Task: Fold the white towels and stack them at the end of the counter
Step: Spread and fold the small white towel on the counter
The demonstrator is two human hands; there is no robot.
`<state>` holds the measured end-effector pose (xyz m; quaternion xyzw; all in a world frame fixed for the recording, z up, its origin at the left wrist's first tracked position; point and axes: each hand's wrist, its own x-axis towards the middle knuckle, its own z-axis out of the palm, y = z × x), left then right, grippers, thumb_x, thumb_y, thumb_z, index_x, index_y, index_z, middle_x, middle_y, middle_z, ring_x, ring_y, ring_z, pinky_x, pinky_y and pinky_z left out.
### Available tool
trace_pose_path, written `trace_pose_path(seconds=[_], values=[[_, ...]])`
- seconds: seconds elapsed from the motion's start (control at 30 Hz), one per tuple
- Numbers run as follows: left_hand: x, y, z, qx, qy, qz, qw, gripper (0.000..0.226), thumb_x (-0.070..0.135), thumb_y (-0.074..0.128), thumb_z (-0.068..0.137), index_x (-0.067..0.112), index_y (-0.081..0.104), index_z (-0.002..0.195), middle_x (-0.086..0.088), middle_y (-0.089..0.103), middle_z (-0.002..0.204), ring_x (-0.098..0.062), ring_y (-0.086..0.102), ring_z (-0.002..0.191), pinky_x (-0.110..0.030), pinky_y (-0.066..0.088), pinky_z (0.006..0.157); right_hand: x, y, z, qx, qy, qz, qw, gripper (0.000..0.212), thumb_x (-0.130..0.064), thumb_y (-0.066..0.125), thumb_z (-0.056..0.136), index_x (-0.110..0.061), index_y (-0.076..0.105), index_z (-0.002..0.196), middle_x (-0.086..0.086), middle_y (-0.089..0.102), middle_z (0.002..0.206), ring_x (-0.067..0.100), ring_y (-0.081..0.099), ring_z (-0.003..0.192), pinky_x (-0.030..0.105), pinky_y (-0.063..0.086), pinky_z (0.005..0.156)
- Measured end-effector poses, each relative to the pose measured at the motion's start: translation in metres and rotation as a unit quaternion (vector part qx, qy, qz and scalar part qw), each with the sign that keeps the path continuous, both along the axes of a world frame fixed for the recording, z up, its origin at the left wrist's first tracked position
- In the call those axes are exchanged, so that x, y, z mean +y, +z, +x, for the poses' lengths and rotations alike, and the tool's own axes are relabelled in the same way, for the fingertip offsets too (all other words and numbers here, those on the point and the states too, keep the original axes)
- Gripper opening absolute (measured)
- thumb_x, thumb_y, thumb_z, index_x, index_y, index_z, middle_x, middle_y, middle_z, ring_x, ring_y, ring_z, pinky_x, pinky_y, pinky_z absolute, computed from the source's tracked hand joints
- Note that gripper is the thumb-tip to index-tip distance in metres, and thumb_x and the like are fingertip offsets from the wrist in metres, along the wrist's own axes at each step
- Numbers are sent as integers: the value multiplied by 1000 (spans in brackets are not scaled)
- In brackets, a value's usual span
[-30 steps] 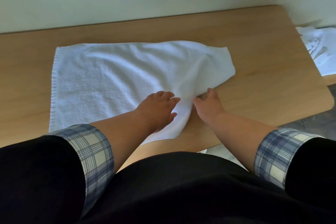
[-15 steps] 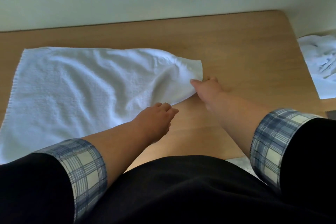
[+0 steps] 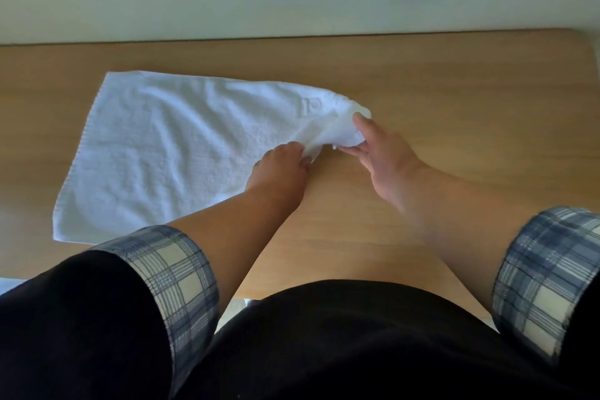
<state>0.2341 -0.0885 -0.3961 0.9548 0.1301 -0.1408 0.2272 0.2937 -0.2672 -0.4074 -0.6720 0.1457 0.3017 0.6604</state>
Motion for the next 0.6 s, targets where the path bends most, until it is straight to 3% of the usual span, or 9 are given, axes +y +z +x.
trace_pose_path(seconds=[0.1, 0.2, 0.3, 0.33, 0.4, 0.43, 0.5, 0.53, 0.6], values=[[11, 10, 6, 12, 29, -52, 998, 14, 40, 36, 102, 30, 45, 105, 10, 58, 84, -13, 56, 76, -32, 39, 60, -1, -6, -6, 32, 94, -18, 995, 27, -59, 64, 88, -38, 63, 105, -23, 66, 116, 4, 64, 108, 37, 37, 105], [19, 17, 12, 6, 37, -106, 994, 22, 37, 36, 103, 28, 50, 118, 10, 60, 91, -7, 55, 81, -24, 37, 62, 5, -12, -16, -3, 149, -35, 988, 29, -53, 71, 85, -37, 63, 108, -34, 65, 102, -13, 54, 101, 25, 38, 90], [23, 23, 17, 7, 35, -135, 990, 21, 37, 37, 104, 30, 52, 117, 15, 59, 90, -1, 53, 79, -21, 34, 62, 13, -10, -18, -50, 140, -39, 988, 56, -49, 75, 83, -28, 52, 130, -23, 56, 116, -6, 51, 107, 18, 37, 83], [24, 24, 18, 11, 33, -144, 989, 19, 38, 37, 104, 33, 51, 115, 15, 59, 90, -1, 53, 79, -21, 34, 62, 16, -10, -16, -65, 133, -46, 988, 55, -46, 74, 84, -25, 52, 129, -20, 57, 118, -2, 52, 109, 19, 39, 83], [25, 27, 20, 20, 29, -156, 987, 18, 41, 37, 104, 36, 51, 113, 12, 60, 89, -3, 53, 75, -22, 36, 62, 18, -5, -13, -99, 147, -87, 980, 34, -46, 70, 85, -26, 61, 112, -16, 63, 110, 5, 60, 103, 22, 45, 80], [25, 27, 21, 22, 29, -157, 987, 18, 43, 37, 103, 37, 52, 112, 10, 60, 86, -4, 53, 70, -22, 37, 60, 18, -2, -13, -113, 154, -114, 975, 19, -48, 66, 86, -33, 63, 96, -20, 63, 96, 2, 62, 88, 20, 45, 71], [24, 28, 23, 20, 28, -153, 988, 18, 46, 37, 103, 38, 52, 109, 7, 56, 76, -3, 47, 56, -17, 38, 52, 16, 6, -15, -131, 140, -127, 973, 24, -49, 62, 84, -38, 54, 64, -23, 50, 61, -2, 49, 53, 15, 36, 49], [23, 29, 25, 18, 25, -152, 988, 18, 46, 38, 103, 37, 52, 108, 7, 55, 73, -2, 46, 53, -15, 37, 48, 16, 10, -17, -134, 120, -109, 978, 31, -47, 60, 82, -33, 49, 57, -20, 43, 53, 0, 42, 46, 17, 33, 44], [17, 28, 28, 20, 16, -160, 987, 17, 44, 39, 103, 36, 53, 109, 6, 59, 77, -2, 50, 59, -17, 39, 52, 18, 18, -20, -101, 56, -52, 992, 26, -41, 60, 79, -19, 54, 66, -10, 51, 59, 6, 50, 54, 23, 40, 51]])
